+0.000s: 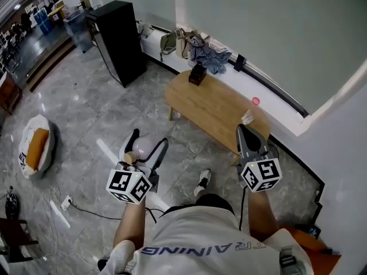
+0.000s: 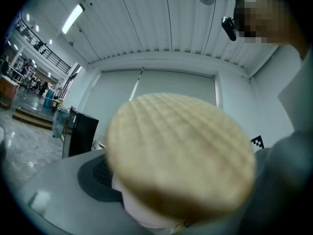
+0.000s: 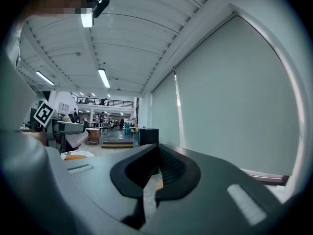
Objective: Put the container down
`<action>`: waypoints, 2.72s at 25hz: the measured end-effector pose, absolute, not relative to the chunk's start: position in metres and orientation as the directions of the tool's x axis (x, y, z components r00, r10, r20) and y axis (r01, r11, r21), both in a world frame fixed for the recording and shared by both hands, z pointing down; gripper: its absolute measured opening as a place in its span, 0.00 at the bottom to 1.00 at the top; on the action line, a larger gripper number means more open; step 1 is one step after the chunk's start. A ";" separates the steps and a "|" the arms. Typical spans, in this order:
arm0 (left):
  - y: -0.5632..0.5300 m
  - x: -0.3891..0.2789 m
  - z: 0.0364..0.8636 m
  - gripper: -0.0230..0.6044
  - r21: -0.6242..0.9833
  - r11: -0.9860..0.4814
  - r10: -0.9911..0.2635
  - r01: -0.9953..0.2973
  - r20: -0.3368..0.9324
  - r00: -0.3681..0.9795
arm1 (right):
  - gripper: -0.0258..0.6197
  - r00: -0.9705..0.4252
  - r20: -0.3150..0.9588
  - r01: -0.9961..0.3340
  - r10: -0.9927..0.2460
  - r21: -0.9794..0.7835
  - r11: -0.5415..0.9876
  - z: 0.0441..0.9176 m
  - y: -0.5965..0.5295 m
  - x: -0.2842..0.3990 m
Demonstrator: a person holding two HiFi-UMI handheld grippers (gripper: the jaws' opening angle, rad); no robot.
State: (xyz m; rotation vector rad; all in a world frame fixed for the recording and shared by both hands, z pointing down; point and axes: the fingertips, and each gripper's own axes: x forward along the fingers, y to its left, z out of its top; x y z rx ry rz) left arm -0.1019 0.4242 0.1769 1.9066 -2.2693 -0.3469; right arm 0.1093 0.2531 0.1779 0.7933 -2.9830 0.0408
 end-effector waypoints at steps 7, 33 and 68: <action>0.358 -0.133 0.173 0.72 0.257 0.163 -0.985 -0.953 -0.010 -0.171 | 0.06 -0.887 0.061 -0.461 -0.458 -0.046 0.886 0.180 0.188 0.064; -0.031 -0.151 0.213 0.72 0.287 -0.158 -0.979 -0.945 0.077 0.187 | 0.06 -0.654 0.152 -0.756 -0.741 -0.098 0.647 0.225 -0.120 0.101; -0.221 -0.162 0.636 0.72 0.256 -0.390 -0.712 -0.885 0.526 0.466 | 0.06 -0.503 0.493 -0.864 -0.710 -0.264 0.429 0.559 -0.249 0.014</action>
